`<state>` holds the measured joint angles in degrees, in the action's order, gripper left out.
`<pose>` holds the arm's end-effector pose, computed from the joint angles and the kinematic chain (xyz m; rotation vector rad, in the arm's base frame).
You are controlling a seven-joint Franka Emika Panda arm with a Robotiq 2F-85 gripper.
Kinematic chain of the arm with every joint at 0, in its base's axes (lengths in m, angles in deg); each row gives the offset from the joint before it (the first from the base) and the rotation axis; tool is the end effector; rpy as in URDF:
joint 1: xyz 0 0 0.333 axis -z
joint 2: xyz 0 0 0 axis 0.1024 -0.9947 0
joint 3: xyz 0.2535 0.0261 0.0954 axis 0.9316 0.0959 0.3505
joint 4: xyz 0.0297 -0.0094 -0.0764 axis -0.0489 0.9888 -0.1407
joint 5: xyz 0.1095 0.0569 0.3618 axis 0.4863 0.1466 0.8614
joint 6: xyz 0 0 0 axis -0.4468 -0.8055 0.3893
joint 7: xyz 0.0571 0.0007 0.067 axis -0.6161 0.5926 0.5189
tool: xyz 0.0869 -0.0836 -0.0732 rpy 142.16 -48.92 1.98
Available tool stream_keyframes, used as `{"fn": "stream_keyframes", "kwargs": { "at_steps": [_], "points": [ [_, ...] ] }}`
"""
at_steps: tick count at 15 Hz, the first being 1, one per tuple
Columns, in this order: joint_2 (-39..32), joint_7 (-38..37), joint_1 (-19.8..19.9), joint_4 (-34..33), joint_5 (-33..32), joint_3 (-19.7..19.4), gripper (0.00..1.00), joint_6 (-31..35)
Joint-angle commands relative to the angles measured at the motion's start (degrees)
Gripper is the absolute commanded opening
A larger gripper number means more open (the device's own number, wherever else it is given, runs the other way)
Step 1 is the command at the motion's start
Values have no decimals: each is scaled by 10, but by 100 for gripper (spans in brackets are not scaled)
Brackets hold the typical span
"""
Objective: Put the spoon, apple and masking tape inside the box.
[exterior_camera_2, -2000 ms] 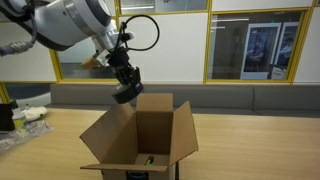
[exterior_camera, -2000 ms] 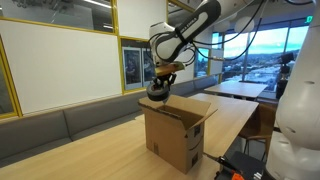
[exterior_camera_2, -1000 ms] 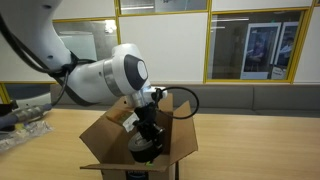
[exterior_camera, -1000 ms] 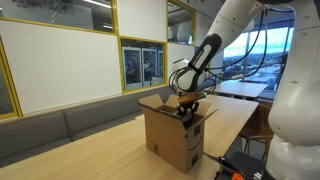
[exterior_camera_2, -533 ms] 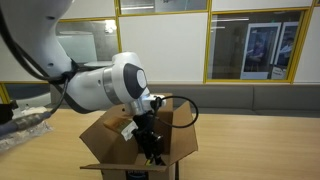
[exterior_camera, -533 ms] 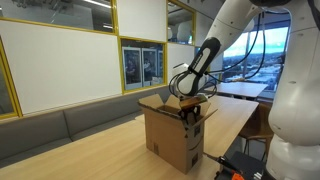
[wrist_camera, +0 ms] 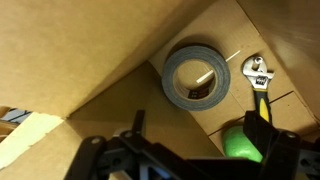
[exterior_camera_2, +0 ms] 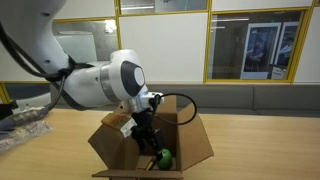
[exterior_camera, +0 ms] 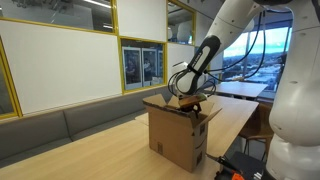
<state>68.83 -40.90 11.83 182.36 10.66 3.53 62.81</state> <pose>0.4441 -0.0972 0.2087 2.7621 -0.8085 -0.0051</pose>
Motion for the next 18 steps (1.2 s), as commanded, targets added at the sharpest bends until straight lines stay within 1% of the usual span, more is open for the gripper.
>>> {"fn": "stream_keyframes", "kwargs": {
  "at_steps": [1,4,9,12,15,18],
  "points": [
    [44,14,-12,6,10,8,100,-19],
    [79,20,-26,4,15,28,100,-31],
    [134,17,-49,-17,16,80,100,-66],
    [157,15,-60,-37,14,111,100,-85],
    [170,19,-71,-54,21,134,100,-92],
    [170,48,-92,-59,71,142,100,-68]
  ]
}}
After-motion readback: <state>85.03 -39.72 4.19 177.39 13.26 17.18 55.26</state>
